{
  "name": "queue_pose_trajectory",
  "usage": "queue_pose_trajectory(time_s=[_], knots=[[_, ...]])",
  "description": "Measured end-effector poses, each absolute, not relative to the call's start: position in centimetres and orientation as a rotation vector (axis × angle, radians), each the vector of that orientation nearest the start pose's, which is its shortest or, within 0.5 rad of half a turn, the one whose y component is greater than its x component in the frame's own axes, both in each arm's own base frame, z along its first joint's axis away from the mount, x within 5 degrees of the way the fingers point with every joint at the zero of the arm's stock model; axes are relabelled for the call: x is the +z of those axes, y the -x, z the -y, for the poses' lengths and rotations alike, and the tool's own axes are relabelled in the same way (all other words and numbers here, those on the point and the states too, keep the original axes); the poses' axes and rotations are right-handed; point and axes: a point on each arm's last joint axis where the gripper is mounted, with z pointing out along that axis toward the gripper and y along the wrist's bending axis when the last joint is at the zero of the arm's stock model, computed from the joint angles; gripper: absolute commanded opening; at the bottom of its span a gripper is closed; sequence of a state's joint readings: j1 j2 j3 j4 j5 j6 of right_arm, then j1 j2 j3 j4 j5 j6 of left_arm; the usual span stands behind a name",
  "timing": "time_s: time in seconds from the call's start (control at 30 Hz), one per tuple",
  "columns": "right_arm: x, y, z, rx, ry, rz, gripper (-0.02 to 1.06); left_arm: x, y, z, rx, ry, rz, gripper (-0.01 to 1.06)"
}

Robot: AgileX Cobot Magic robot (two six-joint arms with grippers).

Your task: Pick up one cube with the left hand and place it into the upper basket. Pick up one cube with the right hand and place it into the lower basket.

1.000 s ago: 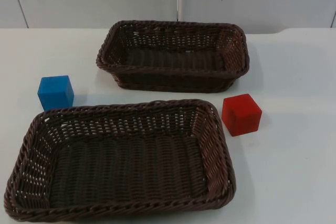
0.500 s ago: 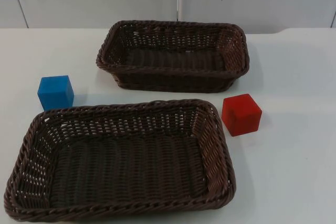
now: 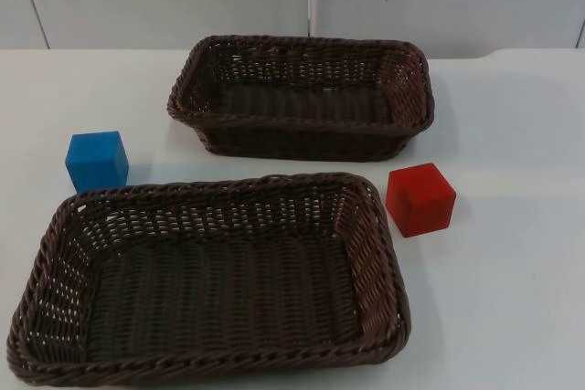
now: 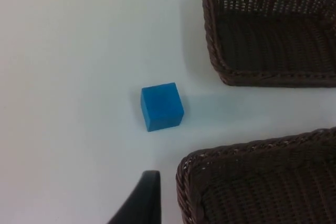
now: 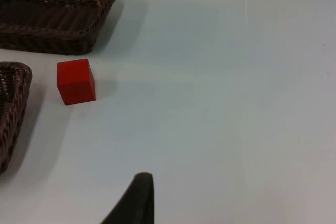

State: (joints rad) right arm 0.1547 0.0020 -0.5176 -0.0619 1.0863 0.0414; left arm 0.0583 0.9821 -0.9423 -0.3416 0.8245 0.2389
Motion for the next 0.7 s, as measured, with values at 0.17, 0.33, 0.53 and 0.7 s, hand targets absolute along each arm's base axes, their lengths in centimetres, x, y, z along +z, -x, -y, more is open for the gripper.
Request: queue_pose_trajectory(time_s=[0.17, 0.33, 0.53, 0.7], knots=[[28.0, 0.7, 0.6, 0.048, 0.112, -2.05, 1.05, 34.7, -20.8, 1.2, -0.286, -0.078, -2.337, 1.05], [28.0, 0.7, 0.6, 0.048, 0.112, -2.05, 1.05, 34.0, -23.0, 1.3, -0.306, -0.102, -2.369, 1.05], [28.0, 0.7, 0.6, 0.048, 0.112, -2.05, 1.05, 33.2, -25.8, 1.1, -0.312, -0.109, -2.41, 1.05], [28.0, 0.7, 0.6, 0.048, 0.112, -2.05, 1.05, 32.4, -27.7, 1.7, -0.322, -0.15, -2.439, 1.05]])
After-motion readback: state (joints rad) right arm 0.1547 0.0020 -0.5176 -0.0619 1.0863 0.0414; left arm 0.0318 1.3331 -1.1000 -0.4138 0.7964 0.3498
